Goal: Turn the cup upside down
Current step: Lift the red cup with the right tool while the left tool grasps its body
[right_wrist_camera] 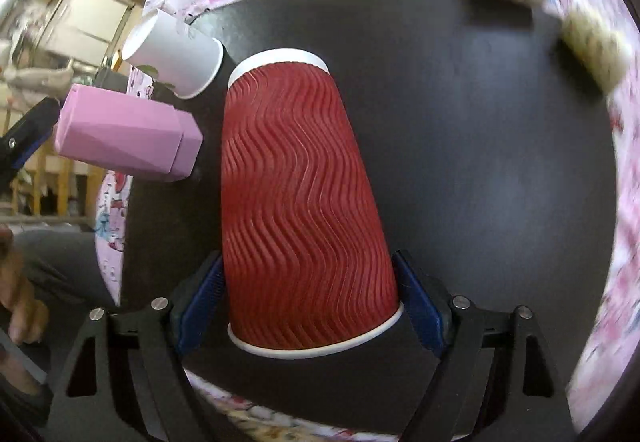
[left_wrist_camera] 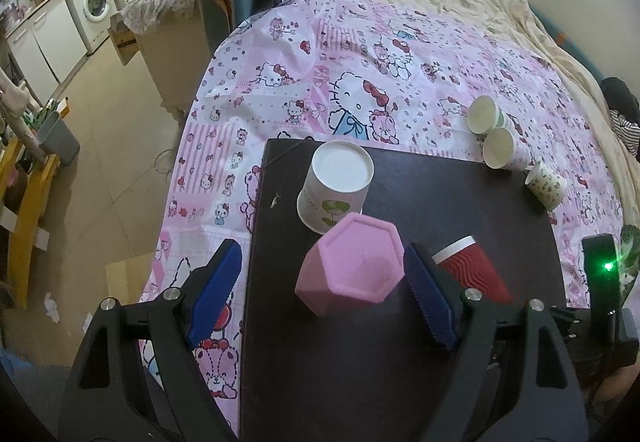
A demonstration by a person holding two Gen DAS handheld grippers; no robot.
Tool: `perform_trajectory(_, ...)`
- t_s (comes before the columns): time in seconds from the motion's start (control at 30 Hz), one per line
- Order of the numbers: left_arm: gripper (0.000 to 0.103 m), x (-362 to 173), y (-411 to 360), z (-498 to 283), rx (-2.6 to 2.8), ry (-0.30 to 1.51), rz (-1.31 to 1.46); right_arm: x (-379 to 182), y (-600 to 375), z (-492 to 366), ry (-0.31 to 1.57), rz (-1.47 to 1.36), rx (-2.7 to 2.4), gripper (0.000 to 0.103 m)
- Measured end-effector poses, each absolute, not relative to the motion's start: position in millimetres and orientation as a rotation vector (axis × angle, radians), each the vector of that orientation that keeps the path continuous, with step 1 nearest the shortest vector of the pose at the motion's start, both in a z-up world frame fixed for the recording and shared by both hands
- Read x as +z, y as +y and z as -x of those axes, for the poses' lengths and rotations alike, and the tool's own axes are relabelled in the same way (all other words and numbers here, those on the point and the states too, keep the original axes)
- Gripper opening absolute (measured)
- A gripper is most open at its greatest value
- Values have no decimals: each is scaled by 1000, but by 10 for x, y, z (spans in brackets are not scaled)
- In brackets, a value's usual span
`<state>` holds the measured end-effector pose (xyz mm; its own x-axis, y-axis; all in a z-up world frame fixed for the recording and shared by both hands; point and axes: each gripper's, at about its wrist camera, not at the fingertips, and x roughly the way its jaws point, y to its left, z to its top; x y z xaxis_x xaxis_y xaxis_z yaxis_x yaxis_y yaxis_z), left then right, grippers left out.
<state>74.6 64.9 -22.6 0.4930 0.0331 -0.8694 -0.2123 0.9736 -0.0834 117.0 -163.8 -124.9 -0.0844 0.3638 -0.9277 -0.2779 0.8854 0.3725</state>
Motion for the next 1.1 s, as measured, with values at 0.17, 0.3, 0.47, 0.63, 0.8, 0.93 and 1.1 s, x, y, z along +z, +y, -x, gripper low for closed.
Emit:
perform_trajectory(0.17, 81, -213, 650, -631, 127, 1061, 219, -1336, -1710, -1141, 1619, -197, 507, 86)
perform_trajectory(0.3, 81, -209, 589, -545, 95, 1096, 250, -1297, -1792, -1105, 1617, -256, 546, 92)
perform_trajectory(0.47, 81, -166, 424, -437, 33, 1106, 324, -1302, -1914, -1055, 1598, -304, 577, 93)
perform_trajectory(0.63, 81, -215, 170, -547, -24, 1175, 367, -1287, -2007, -996, 1572, -266, 601, 89)
perform_trajectory(0.8, 81, -393, -162, -821, -32, 1263, 391, -1270, -2053, -920, 1547, -261, 621, 89)
perform_trajectory(0.93, 81, -729, -395, -1109, -17, 1325, 358, -1297, -2075, -880, 1542, -293, 627, 89)
perform_trajectory(1.1, 79, -1160, -472, -1335, 12, 1448, 416, -1296, -2078, -855, 1534, -287, 638, 89)
